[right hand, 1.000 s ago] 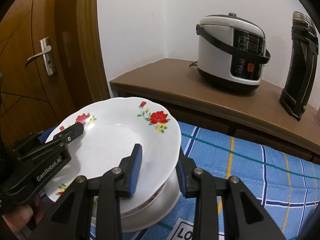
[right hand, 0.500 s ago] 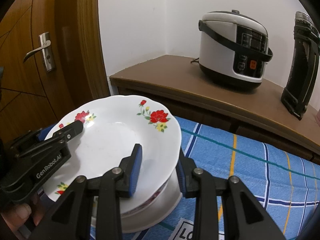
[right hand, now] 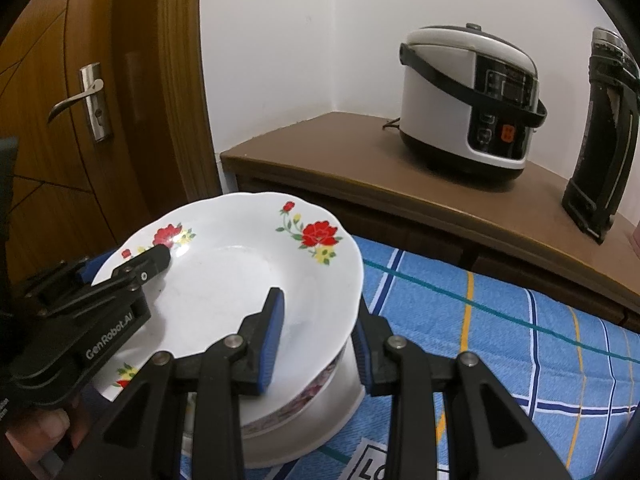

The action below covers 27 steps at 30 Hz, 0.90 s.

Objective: Organize plates and bowls
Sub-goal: 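Lower the red-flower plate toward the bowl stack with both grippers, then set the red-flower plate down on the stack, holding its rim with both grippers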

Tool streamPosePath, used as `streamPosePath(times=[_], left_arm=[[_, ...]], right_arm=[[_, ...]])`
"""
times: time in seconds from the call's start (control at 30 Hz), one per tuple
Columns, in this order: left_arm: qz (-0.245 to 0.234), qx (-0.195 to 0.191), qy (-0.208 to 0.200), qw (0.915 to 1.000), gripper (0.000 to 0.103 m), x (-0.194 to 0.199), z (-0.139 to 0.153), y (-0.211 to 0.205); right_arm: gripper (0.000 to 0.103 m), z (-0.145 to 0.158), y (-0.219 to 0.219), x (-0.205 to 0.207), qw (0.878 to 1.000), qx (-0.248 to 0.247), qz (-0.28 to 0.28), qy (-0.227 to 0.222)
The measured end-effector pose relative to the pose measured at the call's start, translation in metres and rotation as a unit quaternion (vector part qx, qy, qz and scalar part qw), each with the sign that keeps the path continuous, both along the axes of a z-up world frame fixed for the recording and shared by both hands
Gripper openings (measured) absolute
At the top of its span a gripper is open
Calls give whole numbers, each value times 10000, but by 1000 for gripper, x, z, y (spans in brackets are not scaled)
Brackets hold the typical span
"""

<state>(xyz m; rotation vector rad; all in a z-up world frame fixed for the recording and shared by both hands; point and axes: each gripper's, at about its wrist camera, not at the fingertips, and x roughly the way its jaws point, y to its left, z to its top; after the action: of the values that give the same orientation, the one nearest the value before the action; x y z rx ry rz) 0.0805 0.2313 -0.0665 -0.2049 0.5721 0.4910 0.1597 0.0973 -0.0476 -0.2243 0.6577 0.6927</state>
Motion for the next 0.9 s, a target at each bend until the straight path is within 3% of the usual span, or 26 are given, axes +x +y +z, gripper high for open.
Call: streamPosePath(times=[0.9], left_arm=[[-132,-218,13,9997,37,2,-4,7]], right_arm=[[33,-5,5,7,9997,-201,-36,158]])
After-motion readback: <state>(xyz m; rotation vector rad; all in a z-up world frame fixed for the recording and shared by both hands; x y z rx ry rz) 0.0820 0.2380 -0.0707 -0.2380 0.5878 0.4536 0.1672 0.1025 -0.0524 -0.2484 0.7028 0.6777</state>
